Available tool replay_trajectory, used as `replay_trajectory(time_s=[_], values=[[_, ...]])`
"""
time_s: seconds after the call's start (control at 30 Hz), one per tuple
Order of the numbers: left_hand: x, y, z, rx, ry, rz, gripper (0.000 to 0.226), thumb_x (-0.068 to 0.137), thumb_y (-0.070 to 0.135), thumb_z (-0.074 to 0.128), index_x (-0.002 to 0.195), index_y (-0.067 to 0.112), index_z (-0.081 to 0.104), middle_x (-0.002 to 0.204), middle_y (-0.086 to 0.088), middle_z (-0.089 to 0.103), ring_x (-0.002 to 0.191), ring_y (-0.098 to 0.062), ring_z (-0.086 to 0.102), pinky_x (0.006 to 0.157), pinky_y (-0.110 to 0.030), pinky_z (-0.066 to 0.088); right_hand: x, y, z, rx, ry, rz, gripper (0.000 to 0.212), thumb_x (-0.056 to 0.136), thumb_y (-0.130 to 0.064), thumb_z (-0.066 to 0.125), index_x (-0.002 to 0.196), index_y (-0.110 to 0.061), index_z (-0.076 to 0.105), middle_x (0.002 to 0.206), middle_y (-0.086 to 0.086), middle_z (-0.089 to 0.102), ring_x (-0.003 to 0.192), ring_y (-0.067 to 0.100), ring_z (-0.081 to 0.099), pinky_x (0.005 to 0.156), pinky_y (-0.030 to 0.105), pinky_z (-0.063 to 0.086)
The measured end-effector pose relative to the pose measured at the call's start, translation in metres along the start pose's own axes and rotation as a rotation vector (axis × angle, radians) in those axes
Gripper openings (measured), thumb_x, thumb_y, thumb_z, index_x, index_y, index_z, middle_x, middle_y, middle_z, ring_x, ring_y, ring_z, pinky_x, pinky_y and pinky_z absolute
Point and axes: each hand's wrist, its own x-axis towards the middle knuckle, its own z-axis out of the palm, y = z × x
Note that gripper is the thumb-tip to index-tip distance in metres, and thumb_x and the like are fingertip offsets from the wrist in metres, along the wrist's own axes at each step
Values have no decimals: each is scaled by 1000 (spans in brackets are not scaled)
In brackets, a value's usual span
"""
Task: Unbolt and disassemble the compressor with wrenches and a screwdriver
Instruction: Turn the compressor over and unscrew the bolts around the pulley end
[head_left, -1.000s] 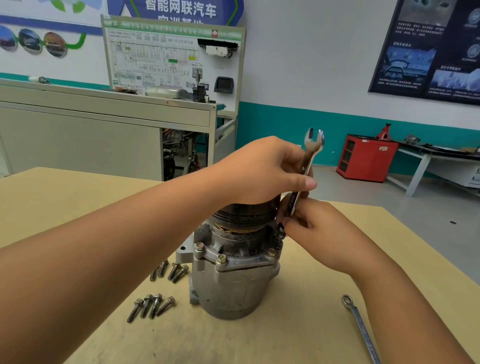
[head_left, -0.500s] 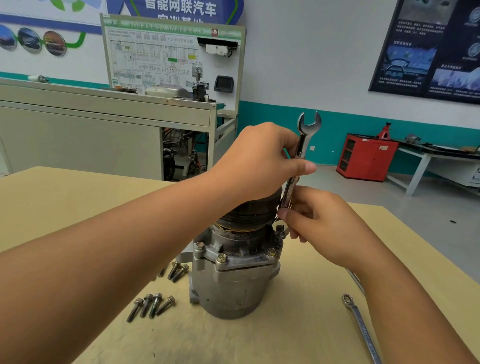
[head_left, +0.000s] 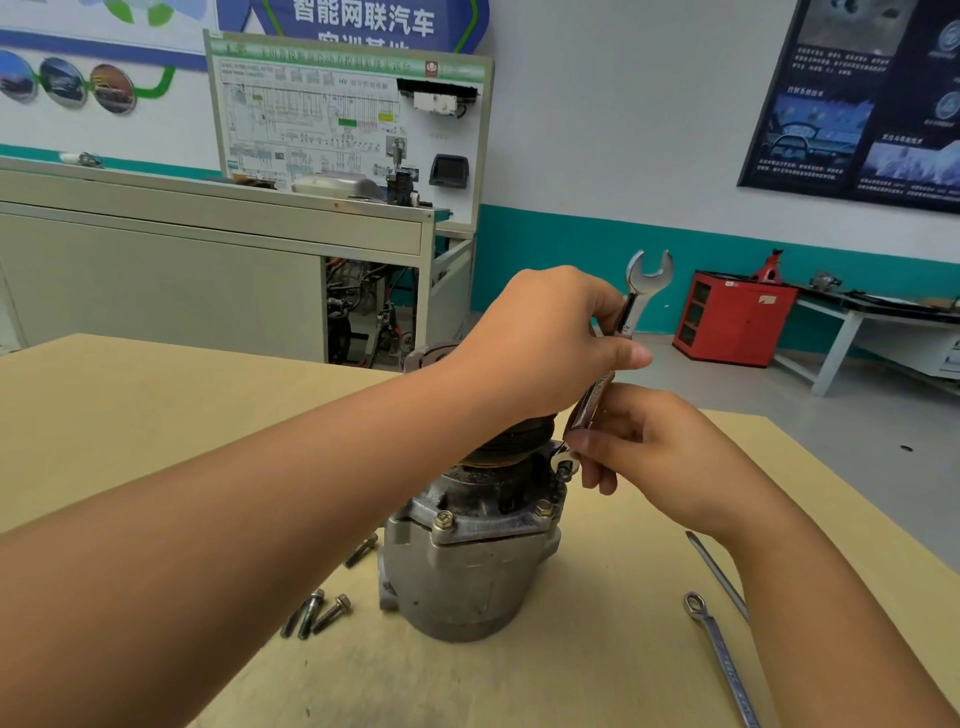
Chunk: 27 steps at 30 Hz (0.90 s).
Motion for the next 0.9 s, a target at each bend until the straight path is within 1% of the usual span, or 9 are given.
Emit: replay_trajectory(time_s=[0.2, 0.37, 0.4, 0.47, 0.53, 0.6, 0.73, 0.8, 0.9], values=[[6, 5, 5, 47, -6, 14, 36, 87, 39, 65, 58, 31, 44, 60, 13, 46, 56, -3, 42, 50, -20, 27, 2, 8, -1, 82, 9, -24, 17, 92, -6, 56, 80, -17, 62, 62, -2, 67, 52, 7, 58, 58, 17, 47], [15, 3, 5, -21, -169, -23, 12, 91, 38, 59, 84, 29, 60, 70, 14, 54, 64, -4, 50, 52, -17, 32, 4, 16, 2, 155, 12, -39, 20, 92, 0, 53, 79, -12, 62, 57, -2, 63, 52, 6, 54, 55, 16, 45], [16, 1, 4, -48, -214, -35, 10, 92, 37, 58, 87, 28, 61, 74, 14, 58, 69, -4, 54, 56, -17, 37, 5, 17, 3, 171, 13, -38, 20, 92, 0, 53, 79, -12, 62, 56, -3, 62, 52, 5, 54, 55, 15, 45], [17, -4, 1, -117, -300, -62, 10, 94, 32, 57, 94, 26, 65, 84, 12, 67, 84, -8, 62, 74, -17, 46, 5, 18, 6, 214, 12, -35, 21, 92, 2, 52, 79, -10, 62, 54, -3, 61, 51, 3, 53, 53, 14, 45], [17, -9, -2, -170, -353, -75, 11, 94, 29, 56, 96, 25, 66, 90, 11, 71, 93, -5, 64, 86, -18, 43, 6, 19, 8, 239, 6, -31, 21, 93, 3, 50, 79, -8, 62, 53, -4, 59, 51, 1, 52, 52, 14, 44], [16, -14, -4, -224, -366, -78, 10, 94, 28, 56, 91, 27, 66, 89, 12, 72, 94, -1, 64, 92, -20, 41, 6, 19, 9, 239, 2, -36, 20, 93, 3, 50, 80, -7, 62, 54, -5, 58, 51, 1, 52, 52, 14, 44], [16, -19, -4, -283, -333, -99, 8, 91, 27, 61, 85, 28, 66, 86, 14, 74, 86, 3, 66, 87, -15, 43, 5, 16, 8, 183, -8, -29, 12, 92, -11, 56, 83, -16, 63, 59, -7, 61, 55, 1, 55, 55, 14, 47], [16, -21, -3, -285, -300, -108, 6, 88, 29, 64, 84, 28, 67, 84, 13, 74, 86, 1, 67, 91, -22, 47, 5, 12, 9, 143, 17, -15, 7, 88, -22, 63, 81, -20, 63, 62, -4, 63, 56, 1, 58, 53, 13, 46], [14, -21, -3, -284, -267, -116, 5, 85, 31, 67, 81, 29, 68, 83, 12, 74, 87, -3, 68, 96, -32, 48, 7, 8, 12, 29, 101, -7, 12, 83, -31, 67, 77, -23, 61, 69, 3, 63, 56, 3, 56, 52, 18, 45]])
